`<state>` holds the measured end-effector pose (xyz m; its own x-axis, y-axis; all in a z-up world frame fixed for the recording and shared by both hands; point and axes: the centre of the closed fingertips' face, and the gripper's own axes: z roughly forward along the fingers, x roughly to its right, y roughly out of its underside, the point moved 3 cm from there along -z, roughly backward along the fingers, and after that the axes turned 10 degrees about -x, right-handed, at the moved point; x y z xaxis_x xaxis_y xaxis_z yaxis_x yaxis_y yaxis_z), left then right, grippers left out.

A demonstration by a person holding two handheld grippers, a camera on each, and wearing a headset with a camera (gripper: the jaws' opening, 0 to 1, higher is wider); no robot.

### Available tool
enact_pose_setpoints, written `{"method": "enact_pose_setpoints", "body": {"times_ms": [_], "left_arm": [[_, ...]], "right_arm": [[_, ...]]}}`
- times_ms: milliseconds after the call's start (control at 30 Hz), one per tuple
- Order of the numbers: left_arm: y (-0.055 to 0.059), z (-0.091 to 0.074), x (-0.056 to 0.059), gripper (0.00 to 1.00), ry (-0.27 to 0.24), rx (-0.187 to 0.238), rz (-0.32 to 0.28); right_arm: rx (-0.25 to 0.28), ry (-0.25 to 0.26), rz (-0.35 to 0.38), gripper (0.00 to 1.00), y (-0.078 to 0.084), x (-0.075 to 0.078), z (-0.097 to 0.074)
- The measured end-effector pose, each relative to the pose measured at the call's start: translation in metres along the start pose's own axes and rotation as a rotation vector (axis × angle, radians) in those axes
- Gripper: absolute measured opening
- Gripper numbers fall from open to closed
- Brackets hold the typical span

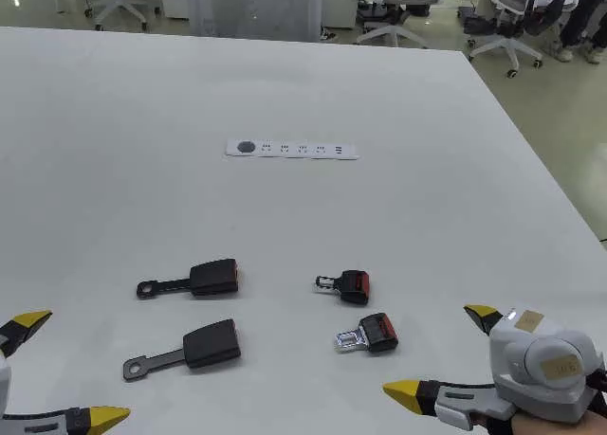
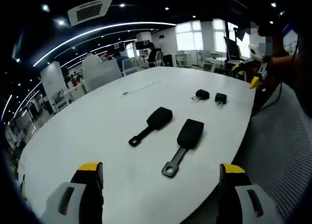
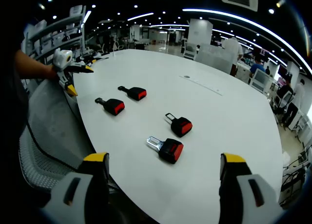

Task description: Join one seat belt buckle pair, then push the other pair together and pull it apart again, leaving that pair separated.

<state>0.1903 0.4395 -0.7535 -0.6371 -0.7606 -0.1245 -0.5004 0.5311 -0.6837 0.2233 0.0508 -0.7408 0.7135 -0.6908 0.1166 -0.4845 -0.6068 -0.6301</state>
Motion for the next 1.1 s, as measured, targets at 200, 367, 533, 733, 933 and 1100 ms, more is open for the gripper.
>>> {"method": "enact_pose_setpoints", "body": {"times_ms": [200,367,533,733,933,1100], "left_arm": [[-0.003,0.002,-0.005,1.00,-0.004,0.001,0.012],[-0.002,0.004,0.002,1.00,0.017,-0.017,0.053],[-0.004,0.002,0.001,1.00,0.007,-0.014,0.042],[-0.003,0.002,-0.001,1.00,-0.005,-0.021,0.048],[-0.003,0.001,-0.003,1.00,-0.012,-0.017,0.039],[-0.001,0.003,-0.001,1.00,0.001,-0.026,0.043]], "right_arm": [[0.004,0.010,0.021,1.00,-0.003,0.013,0.003],[0.017,0.014,0.026,1.00,-0.011,0.019,0.004],[0.010,0.007,-0.006,1.00,-0.013,0.016,0.004],[-0.035,0.002,-0.028,1.00,-0.003,0.012,0.006],[-0.029,-0.020,-0.011,0.98,-0.005,0.011,0.006],[-0.026,-0.019,-0.017,0.97,-0.007,0.015,0.005]]}}
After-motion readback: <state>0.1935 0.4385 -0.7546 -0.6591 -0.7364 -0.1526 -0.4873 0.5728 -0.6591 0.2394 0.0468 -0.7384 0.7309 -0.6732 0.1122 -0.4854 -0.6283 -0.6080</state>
